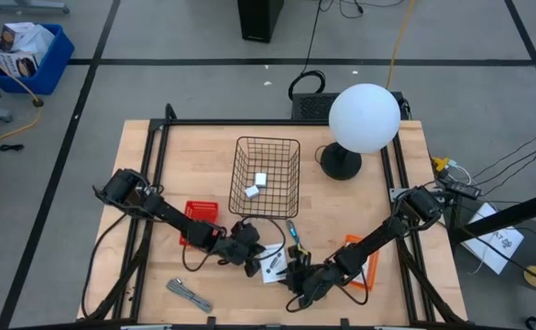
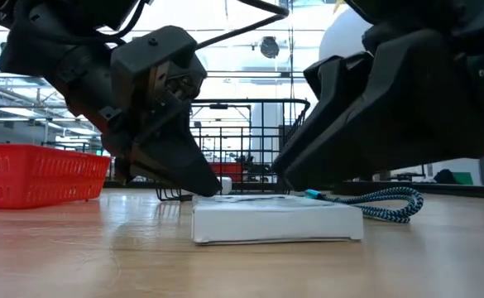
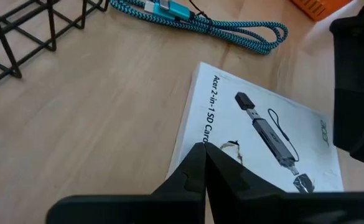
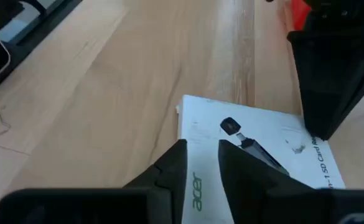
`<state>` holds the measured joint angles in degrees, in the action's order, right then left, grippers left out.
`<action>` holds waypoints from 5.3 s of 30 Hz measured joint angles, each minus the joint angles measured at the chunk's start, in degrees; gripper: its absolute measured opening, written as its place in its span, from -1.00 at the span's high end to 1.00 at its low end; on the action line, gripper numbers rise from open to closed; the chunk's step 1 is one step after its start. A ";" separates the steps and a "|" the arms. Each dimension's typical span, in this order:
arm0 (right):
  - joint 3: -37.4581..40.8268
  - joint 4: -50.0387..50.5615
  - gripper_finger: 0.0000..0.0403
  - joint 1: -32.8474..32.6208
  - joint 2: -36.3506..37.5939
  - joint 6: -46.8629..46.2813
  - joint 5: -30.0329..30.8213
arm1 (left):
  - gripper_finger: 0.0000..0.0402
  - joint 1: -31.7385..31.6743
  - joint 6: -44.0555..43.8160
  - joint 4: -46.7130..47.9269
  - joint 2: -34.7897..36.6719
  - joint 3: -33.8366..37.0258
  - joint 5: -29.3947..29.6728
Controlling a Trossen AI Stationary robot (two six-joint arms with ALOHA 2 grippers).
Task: Pick and place items into bin
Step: Put the card reader box into the orange basket
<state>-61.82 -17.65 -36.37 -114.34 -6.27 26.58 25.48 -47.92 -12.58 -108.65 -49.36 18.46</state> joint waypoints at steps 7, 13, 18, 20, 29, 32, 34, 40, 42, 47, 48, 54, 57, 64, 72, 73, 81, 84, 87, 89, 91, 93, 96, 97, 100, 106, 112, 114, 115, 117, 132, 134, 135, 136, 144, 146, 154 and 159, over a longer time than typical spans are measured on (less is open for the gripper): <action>-0.02 -1.40 0.81 -1.34 0.02 -1.76 0.49 | 0.94 1.24 3.19 -3.43 0.05 0.15 1.33; 0.00 -1.20 0.98 -2.52 0.07 -13.39 1.07 | 0.98 4.52 6.77 -5.68 2.70 0.31 0.95; -0.04 0.43 1.00 -3.49 3.56 -17.99 4.02 | 0.99 6.94 8.46 -6.75 5.84 0.22 2.64; -0.04 4.86 1.00 -3.25 5.42 -23.18 5.17 | 0.98 7.55 7.76 -7.03 6.49 0.00 -0.64; -0.02 20.75 1.00 0.83 5.80 -42.90 -0.52 | 0.98 7.29 -0.12 -2.13 4.11 0.07 -4.57; -0.02 21.01 1.00 2.00 5.46 -45.38 -3.78 | 0.99 6.35 -1.70 -1.40 2.80 0.07 -6.69; -0.02 21.10 1.00 2.88 5.12 -46.68 -5.93 | 0.99 5.33 -1.93 -1.66 1.92 0.07 -7.99; -0.02 20.36 1.00 4.79 5.07 -46.85 -9.15 | 0.97 3.00 -5.22 -3.18 -1.63 -0.11 -10.27; -0.02 19.54 1.00 5.20 5.07 -45.81 -10.70 | 0.98 2.40 -5.64 -4.20 -2.65 -0.20 -11.20; 0.09 16.62 1.00 5.47 5.05 -42.75 -11.24 | 0.97 2.18 -5.62 -5.26 -3.31 -0.13 -11.17; 0.13 15.12 1.00 5.45 5.05 -41.69 -11.50 | 0.97 2.18 -5.64 -5.29 -3.29 -0.11 -11.17; -0.02 7.98 1.00 5.25 5.18 -37.22 -11.53 | 0.98 2.44 -5.68 -5.46 -3.09 -0.07 -10.59; -0.02 8.23 1.00 5.25 5.18 -36.26 -10.15 | 0.97 2.46 -5.68 -5.59 -3.13 -0.04 -10.50; -0.02 8.39 1.00 5.25 5.18 -33.20 -7.20 | 0.98 2.49 -5.77 -6.10 -3.18 0.02 -10.32; -0.07 5.88 1.00 5.06 5.20 -30.81 -5.52 | 0.93 2.51 -5.73 -6.44 -3.22 0.04 -9.52; -0.07 5.53 1.00 5.06 5.18 -30.54 -5.49 | 0.93 2.51 -5.73 -6.63 -3.22 0.04 -9.47; -0.13 5.00 1.00 5.19 5.20 -30.09 -4.93 | 0.96 2.53 -5.38 -7.11 -3.24 0.04 -8.55; -0.13 4.82 1.00 5.19 5.18 -29.79 -4.95 | 0.91 2.55 -5.42 -7.28 -3.24 0.04 -7.87; -0.13 4.72 1.00 5.29 5.16 -29.45 -5.01 | 0.92 2.51 -5.42 -7.38 -3.24 0.04 -7.36; -0.13 4.72 1.00 5.37 5.16 -29.36 -5.04 | 0.95 2.51 -5.44 -7.44 -3.24 0.04 -7.23; -0.13 4.63 1.00 5.39 5.14 -29.12 -5.10 | 0.98 2.51 -5.35 -7.47 -3.24 0.04 -7.17; -0.11 4.27 1.00 5.41 5.11 -29.01 -5.10 | 0.98 2.51 -5.29 -7.54 -3.24 0.04 -7.17; -0.11 3.38 1.00 5.55 5.11 -28.85 -5.07 | 0.93 2.51 -5.10 -7.87 -3.24 0.04 -7.11; -0.11 3.05 1.00 5.59 5.11 -28.81 -4.97 | 0.92 2.51 -5.07 -7.96 -3.26 0.04 -6.99; -0.11 1.50 1.00 5.85 5.09 -28.50 -4.43 | 0.90 2.48 -4.84 -8.40 -3.34 0.04 -5.55; -0.11 0.94 1.00 6.76 4.99 -28.88 -2.44 | 0.98 2.25 -4.85 -9.45 -3.46 -0.04 -3.86; -0.11 1.37 1.00 6.51 5.07 -28.86 -2.59 | 0.90 2.38 -4.76 -9.65 -3.46 -0.02 -3.41; -0.09 1.52 1.00 6.42 5.07 -28.93 -2.55 | 0.89 2.38 -4.66 -9.97 -3.46 -0.02 -3.41; -0.07 1.57 1.00 6.41 5.07 -28.91 -2.63 | 0.89 2.38 -4.54 -10.17 -3.46 -0.02 -3.41; -0.07 1.53 1.00 6.41 5.07 -28.86 -2.83 | 0.91 2.40 -4.23 -10.28 -3.46 -0.02 -3.41; -0.04 1.65 1.00 6.39 5.07 -28.38 -4.06 | 0.88 2.22 4.32 -8.97 -3.00 0.02 -2.52; -0.04 1.70 1.00 6.37 5.07 -28.38 -4.29 | 0.88 2.22 4.14 -8.06 -2.34 0.02 -3.00; -0.04 1.78 1.00 6.35 5.05 -28.40 -4.48 | 0.89 2.22 4.27 -7.36 -1.94 0.02 -3.35; -0.03 1.85 1.00 6.35 5.02 -28.40 -4.63 | 0.90 2.19 4.50 -6.05 -1.23 0.02 -3.60; 0.24 3.10 1.00 7.69 4.78 -27.40 -4.27 | 0.98 3.44 2.80 2.62 5.47 0.01 2.41; 0.15 3.68 1.00 8.10 4.81 -27.86 -4.30 | 0.98 3.47 2.61 3.36 4.86 -0.01 2.40; 0.15 7.57 1.00 7.42 4.83 -32.69 -4.14 | 0.92 3.74 -0.56 6.82 3.38 -0.06 7.21; 0.15 14.52 1.00 7.43 4.74 -39.88 -4.25 | 0.98 4.08 -3.95 8.19 3.50 -0.02 6.42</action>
<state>-61.67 -3.13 -28.94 -109.60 -46.15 22.33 29.56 -51.87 -4.39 -105.15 -49.38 24.88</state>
